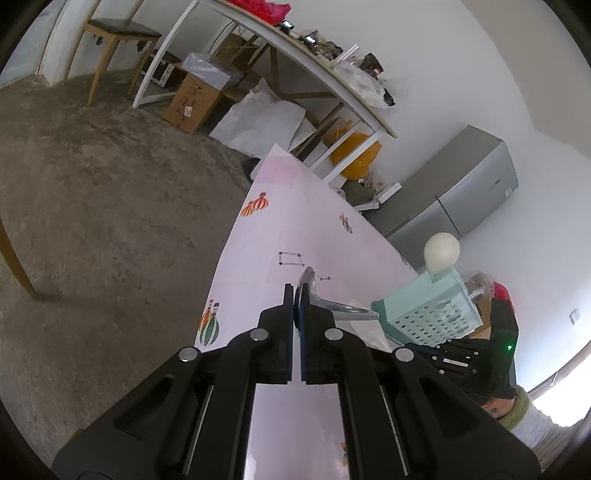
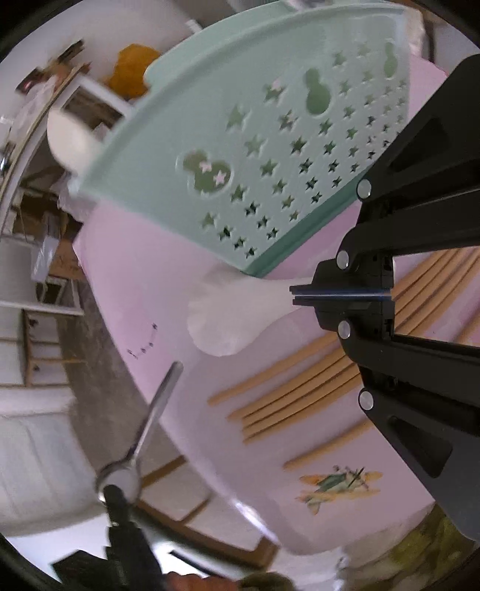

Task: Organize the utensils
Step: 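Lower the grey spoon into the holder, open left gripper while right lifts ceramic spoon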

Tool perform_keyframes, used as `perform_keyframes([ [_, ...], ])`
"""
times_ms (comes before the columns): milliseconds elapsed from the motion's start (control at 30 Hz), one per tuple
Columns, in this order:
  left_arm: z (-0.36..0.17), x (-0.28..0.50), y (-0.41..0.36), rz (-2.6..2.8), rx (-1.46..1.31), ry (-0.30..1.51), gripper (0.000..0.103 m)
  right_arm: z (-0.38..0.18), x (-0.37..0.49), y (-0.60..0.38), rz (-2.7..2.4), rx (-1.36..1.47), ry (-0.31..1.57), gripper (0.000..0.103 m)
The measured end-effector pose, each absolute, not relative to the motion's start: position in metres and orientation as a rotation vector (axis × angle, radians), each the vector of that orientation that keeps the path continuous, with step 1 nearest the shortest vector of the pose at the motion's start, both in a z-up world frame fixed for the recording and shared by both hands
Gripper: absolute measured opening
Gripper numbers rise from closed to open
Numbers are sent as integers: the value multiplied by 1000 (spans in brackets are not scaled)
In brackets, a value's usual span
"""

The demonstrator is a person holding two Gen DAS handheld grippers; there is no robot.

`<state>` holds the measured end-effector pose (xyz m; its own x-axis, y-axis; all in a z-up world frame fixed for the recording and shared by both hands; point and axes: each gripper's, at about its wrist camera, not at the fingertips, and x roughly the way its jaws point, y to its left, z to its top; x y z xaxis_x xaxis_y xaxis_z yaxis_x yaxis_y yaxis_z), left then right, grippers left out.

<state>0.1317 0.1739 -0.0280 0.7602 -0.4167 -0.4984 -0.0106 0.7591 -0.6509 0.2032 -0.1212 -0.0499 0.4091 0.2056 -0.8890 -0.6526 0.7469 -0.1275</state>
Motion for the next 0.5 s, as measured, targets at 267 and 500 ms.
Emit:
perform_keyframes([
  [267, 36, 113, 164, -297, -616, 509, 1, -40, 184, -156, 512, -339, 952, 2],
  [500, 110, 122, 108, -378, -434, 374, 1, -20, 156, -183, 505, -233, 862, 2],
])
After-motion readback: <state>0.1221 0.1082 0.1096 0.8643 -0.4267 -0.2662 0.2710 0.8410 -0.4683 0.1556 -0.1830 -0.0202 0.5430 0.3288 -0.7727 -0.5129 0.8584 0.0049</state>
